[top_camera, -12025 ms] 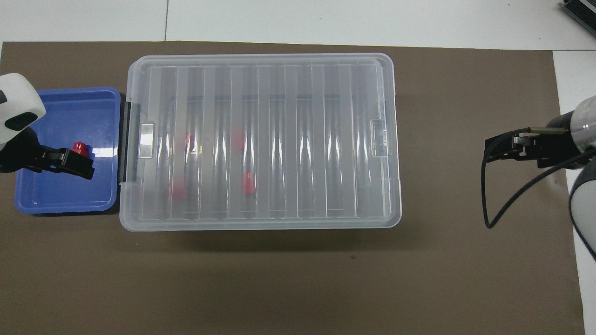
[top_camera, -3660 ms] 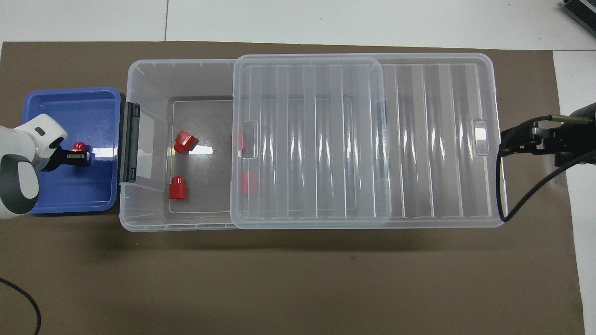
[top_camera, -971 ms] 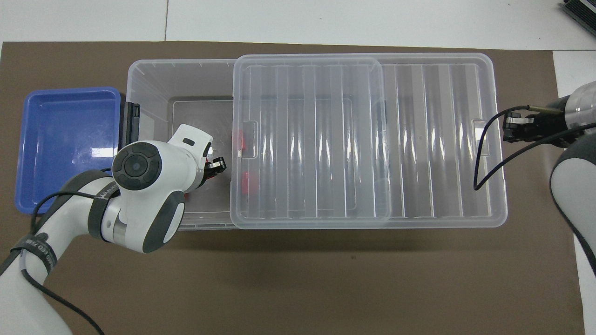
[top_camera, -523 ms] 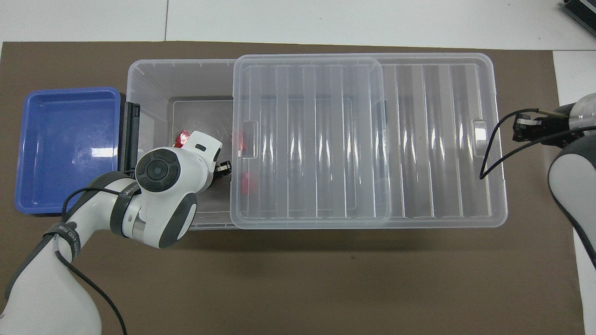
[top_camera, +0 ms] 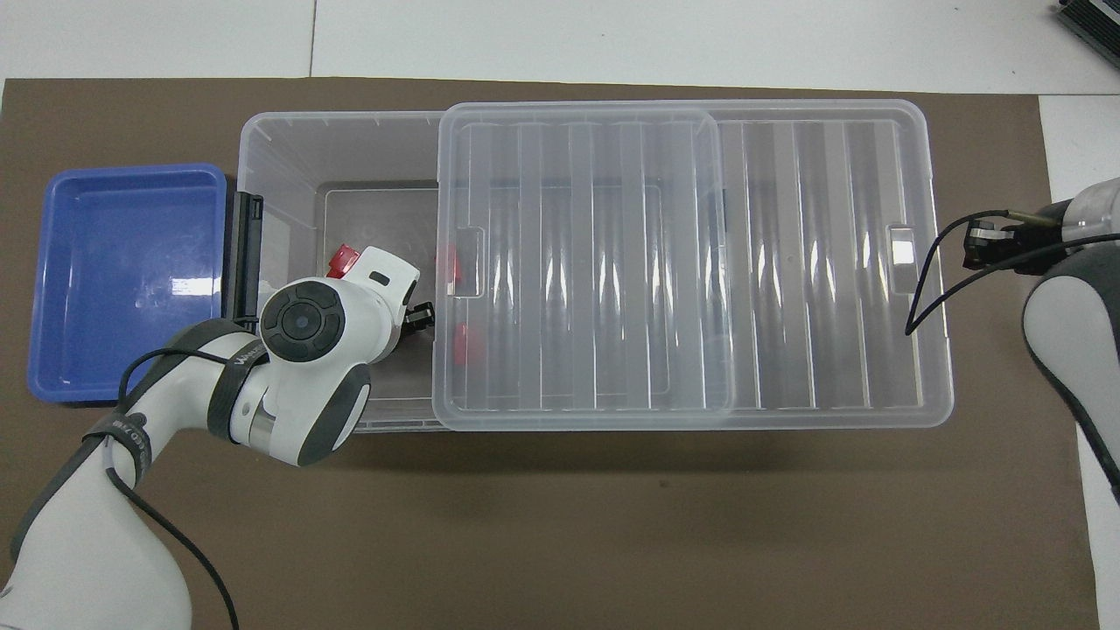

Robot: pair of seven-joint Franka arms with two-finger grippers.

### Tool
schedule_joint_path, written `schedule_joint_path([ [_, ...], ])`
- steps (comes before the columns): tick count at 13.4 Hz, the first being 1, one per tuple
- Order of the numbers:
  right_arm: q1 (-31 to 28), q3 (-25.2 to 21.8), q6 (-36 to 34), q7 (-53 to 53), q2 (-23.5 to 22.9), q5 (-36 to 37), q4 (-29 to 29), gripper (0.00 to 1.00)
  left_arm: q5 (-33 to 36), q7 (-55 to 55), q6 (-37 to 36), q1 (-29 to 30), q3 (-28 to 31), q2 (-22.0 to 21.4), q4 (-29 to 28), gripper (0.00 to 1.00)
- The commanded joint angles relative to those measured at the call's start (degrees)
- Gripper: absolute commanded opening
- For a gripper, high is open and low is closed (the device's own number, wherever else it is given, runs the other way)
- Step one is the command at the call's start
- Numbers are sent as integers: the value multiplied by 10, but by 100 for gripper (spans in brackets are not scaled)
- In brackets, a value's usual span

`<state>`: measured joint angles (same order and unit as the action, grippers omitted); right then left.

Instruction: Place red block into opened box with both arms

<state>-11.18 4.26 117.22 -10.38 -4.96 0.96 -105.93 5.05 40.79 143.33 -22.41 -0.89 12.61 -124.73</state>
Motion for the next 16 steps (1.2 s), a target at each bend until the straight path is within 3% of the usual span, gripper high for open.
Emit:
schedule_joint_path([
  [1, -6, 5, 12, 16, 3, -8, -13, 0, 15, 14, -35, -11, 12, -1, 18, 98],
  [6, 9, 6, 12, 16, 4, -8, -19, 0, 15, 6, -221, -5, 12, -35, 130, 95],
  [9, 33, 6, 12, 15, 4, -8, -20, 0, 15, -35, -324, 17, 14, -72, 185, 100],
  [12, 62, 6, 10, 14, 4, -8, -20, 0, 8, -178, -435, 72, 16, -108, 246, 100],
  [16, 111, 6, 11, 10, 4, -8, -20, 0, 7, -421, -485, 190, 17, -163, 253, 100],
])
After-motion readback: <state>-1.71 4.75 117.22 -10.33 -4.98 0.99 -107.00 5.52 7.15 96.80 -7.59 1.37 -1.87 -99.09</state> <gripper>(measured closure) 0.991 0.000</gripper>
